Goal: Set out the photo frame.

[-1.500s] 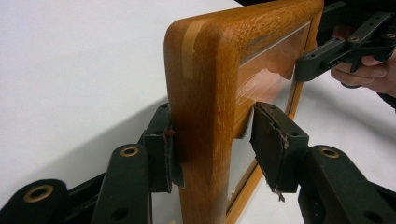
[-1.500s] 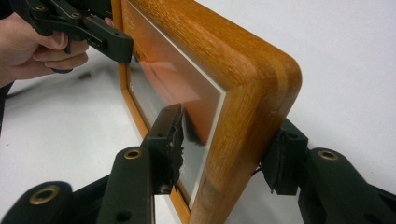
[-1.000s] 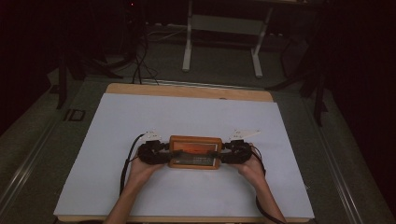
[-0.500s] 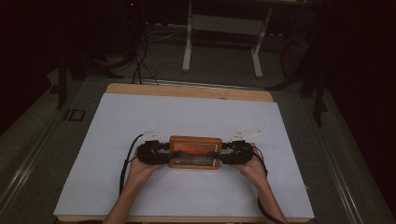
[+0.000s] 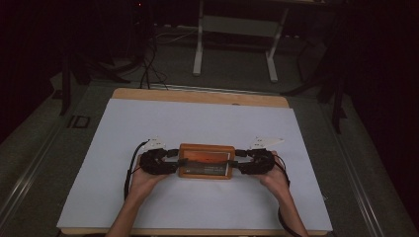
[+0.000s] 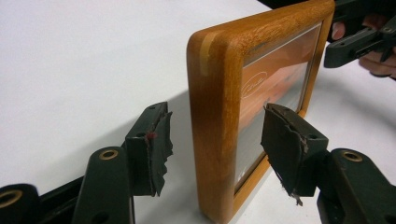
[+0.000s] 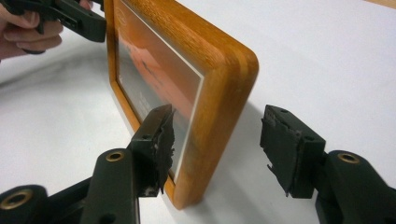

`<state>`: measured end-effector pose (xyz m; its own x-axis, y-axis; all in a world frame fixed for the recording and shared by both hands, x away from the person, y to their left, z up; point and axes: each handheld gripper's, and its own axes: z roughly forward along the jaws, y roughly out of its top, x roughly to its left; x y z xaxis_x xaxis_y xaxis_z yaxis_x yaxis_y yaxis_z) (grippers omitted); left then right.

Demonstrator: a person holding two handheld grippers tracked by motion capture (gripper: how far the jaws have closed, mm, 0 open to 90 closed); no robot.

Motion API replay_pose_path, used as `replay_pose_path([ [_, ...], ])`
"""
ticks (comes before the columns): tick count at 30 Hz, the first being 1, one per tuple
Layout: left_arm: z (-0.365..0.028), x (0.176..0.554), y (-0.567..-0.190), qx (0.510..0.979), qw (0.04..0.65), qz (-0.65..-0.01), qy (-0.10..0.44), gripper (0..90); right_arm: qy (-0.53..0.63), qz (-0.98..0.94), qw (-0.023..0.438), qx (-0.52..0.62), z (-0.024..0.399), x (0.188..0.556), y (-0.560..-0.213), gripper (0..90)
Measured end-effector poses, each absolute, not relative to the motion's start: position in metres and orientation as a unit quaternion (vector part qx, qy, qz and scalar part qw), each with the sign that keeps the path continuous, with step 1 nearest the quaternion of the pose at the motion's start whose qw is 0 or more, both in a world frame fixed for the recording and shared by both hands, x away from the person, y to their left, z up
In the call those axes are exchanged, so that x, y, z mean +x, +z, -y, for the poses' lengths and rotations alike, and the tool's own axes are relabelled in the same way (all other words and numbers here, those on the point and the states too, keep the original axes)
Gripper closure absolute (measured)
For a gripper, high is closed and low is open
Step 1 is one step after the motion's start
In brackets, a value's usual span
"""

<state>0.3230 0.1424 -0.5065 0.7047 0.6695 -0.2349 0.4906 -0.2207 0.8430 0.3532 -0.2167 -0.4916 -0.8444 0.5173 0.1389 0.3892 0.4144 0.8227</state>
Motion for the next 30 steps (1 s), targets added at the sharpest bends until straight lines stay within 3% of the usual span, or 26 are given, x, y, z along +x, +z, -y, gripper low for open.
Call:
replay_pose_path([
  [22, -0.156, 0.314, -0.497, 0.806, 0.439, -0.373, 0.133, 42.4, 0.427, -0.859, 0.075, 0.272, 0.240, 0.348, -0.491, 44.4],
  [30, -0.155, 0.314, -0.502, 0.833, 0.380, -0.367, 0.163, 42.7, 0.385, -0.871, 0.093, 0.289, 0.243, 0.350, -0.499, 45.5],
])
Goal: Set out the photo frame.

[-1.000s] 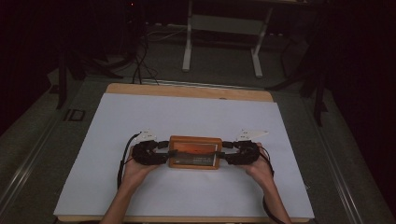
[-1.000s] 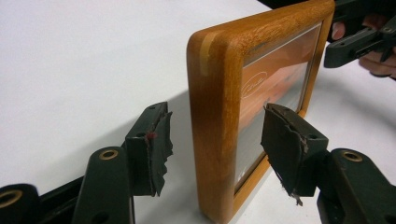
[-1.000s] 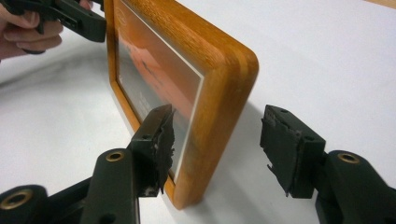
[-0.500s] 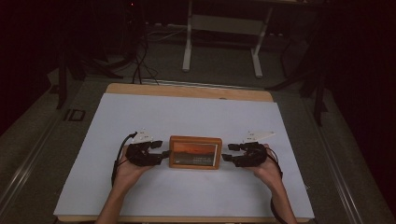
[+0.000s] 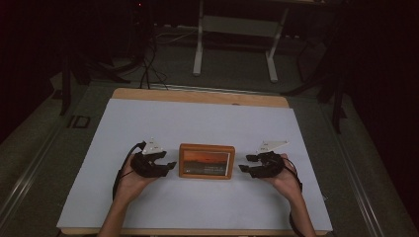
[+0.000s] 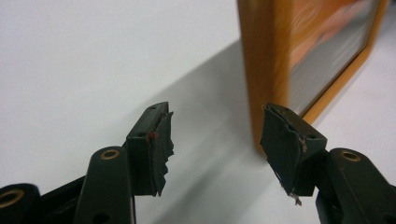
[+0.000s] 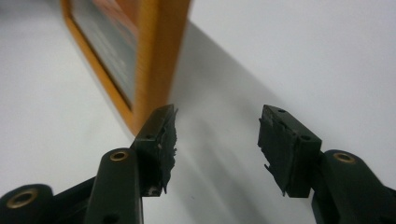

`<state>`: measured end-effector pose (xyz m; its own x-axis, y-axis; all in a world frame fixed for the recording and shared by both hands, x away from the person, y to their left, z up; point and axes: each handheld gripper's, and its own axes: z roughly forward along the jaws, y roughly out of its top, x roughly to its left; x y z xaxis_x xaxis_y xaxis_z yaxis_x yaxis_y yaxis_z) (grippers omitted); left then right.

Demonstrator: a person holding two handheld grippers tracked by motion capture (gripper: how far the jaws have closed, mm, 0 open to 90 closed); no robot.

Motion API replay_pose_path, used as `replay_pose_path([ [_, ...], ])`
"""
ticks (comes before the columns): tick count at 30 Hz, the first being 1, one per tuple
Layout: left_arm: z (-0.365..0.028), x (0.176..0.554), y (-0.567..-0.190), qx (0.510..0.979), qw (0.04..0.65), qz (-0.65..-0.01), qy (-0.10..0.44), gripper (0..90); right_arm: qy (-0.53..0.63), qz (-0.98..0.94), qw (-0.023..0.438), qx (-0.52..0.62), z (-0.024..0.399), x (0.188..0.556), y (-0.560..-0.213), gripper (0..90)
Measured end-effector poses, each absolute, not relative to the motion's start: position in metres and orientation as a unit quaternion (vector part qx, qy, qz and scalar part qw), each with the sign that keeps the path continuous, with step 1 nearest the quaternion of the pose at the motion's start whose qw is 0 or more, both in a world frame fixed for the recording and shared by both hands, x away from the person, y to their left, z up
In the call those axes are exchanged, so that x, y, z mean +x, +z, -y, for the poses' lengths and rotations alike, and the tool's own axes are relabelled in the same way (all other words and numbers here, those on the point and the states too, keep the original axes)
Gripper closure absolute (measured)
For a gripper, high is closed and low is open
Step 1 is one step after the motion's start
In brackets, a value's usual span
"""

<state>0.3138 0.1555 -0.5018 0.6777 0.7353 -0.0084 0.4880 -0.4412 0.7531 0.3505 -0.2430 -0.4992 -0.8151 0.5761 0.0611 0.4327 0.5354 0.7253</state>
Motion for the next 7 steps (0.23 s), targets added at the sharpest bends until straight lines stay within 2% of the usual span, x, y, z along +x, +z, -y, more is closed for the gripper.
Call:
replay_pose_path([
  [7, -0.1562, 0.3173, -0.5104, 0.844, 0.339, -0.373, 0.182, 42.6, 0.348, -0.877, 0.111, 0.313, 0.2501, 0.3562, -0.5087, 45.5],
])
